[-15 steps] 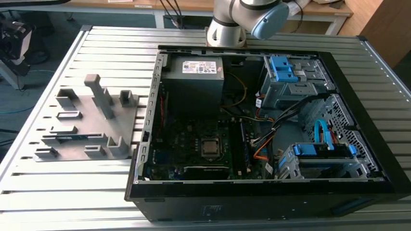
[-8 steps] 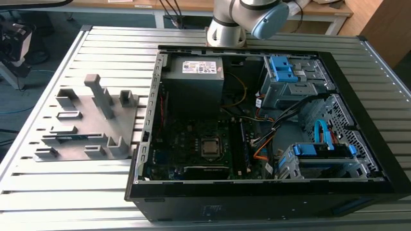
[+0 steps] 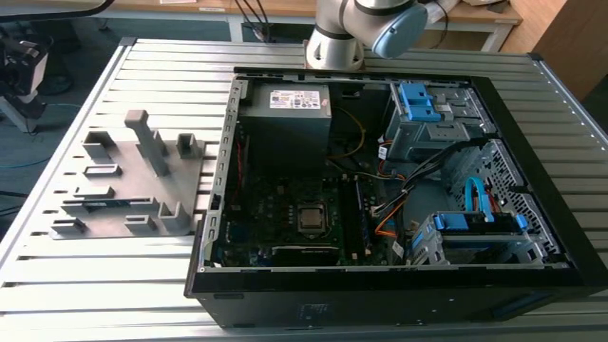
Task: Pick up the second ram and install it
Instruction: 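Reach for the second ram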
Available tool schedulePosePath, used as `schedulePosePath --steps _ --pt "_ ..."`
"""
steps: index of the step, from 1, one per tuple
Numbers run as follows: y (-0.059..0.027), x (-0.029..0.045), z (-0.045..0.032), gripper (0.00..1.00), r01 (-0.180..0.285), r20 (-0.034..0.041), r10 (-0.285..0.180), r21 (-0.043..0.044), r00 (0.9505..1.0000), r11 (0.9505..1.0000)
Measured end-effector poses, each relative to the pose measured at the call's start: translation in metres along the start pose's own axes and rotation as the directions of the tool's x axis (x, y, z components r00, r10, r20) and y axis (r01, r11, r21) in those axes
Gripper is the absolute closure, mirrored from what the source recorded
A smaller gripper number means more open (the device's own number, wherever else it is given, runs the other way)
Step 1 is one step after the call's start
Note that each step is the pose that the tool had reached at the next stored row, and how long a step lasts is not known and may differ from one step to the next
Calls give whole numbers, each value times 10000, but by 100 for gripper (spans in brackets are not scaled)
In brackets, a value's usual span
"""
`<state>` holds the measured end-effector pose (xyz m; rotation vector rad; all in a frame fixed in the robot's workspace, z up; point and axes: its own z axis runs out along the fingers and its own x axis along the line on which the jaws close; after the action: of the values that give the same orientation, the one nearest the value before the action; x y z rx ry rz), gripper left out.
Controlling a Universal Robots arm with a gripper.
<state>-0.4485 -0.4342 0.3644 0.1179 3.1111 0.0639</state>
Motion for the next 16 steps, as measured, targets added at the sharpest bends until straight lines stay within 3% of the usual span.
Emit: schedulePosePath --steps 16 --pt "-30 10 115 90 0 0 0 0 10000 10000"
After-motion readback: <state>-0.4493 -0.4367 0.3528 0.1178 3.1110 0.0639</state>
